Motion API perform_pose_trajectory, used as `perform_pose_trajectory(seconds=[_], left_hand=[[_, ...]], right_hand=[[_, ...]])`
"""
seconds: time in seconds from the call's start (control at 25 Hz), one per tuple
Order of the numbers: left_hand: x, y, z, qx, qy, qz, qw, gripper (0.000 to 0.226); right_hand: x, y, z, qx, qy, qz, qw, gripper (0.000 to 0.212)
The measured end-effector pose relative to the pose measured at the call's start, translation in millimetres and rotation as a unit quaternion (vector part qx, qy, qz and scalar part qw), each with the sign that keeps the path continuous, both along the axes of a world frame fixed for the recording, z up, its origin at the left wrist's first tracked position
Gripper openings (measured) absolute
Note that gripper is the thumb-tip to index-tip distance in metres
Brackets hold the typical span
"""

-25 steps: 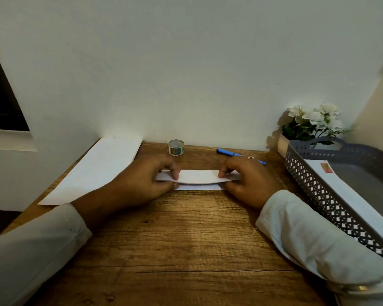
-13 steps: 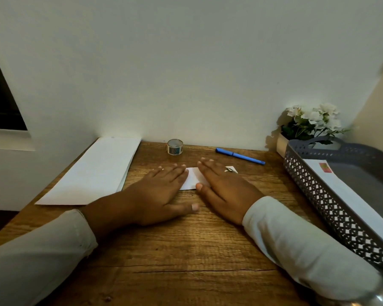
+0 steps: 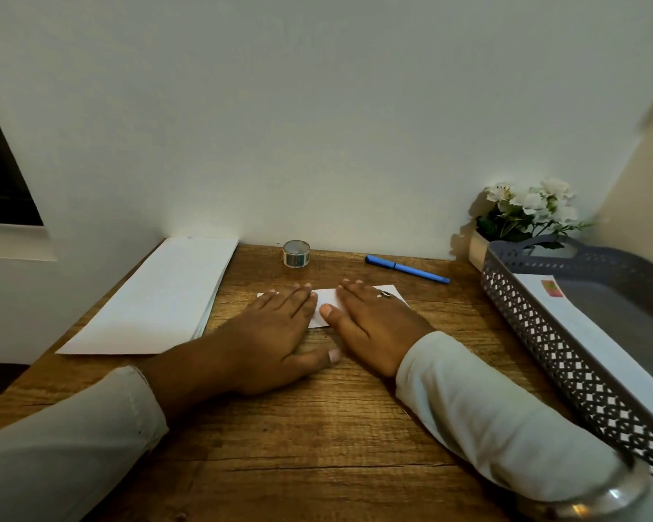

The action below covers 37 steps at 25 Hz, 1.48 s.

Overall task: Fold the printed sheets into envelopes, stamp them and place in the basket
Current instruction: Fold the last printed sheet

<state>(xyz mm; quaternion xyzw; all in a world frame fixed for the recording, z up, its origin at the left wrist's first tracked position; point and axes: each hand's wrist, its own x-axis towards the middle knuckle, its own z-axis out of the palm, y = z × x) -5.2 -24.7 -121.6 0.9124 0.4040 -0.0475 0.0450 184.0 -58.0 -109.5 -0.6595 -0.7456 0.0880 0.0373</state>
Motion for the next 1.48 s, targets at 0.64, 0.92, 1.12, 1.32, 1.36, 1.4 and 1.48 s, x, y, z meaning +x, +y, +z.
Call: perform_pose_trajectory(seconds=[0.64,0.92,1.12,1.32,1.36,1.4,1.48], left_hand=[[-1,0,-1,-0.003,0.001,0.000,1.000,0.097],[7,-2,4,-0.027,0.027,0.021,0.999,0.105],[46,-1,7,-0.021,0.010,-0.010,1.000,0.108],[28,3,4,-0.021,0.003,0.007,1.000,0.104],[19,3,4,-0.024,0.005,0.022,0.999,0.104],[10,3,3,-0.023,0.008,0.037,0.999,0.104],[-2,2,2,-0.014,0.016,0.064,0.998,0.106]], right_hand=[[8,0,0,-0.008,0.020,0.014,1.000,0.071],[48,10,-6,-0.022,-0.080,-0.077,0.994,0.068],[46,12,-9,-0.028,-0.072,-0.079,0.994,0.067],[47,11,-6,-0.031,-0.068,-0.076,0.994,0.068],[47,11,-5,-0.030,-0.067,-0.074,0.995,0.068],[47,11,-5,-0.029,-0.065,-0.073,0.995,0.068],[48,11,-6,-0.027,-0.063,-0.075,0.995,0.069]])
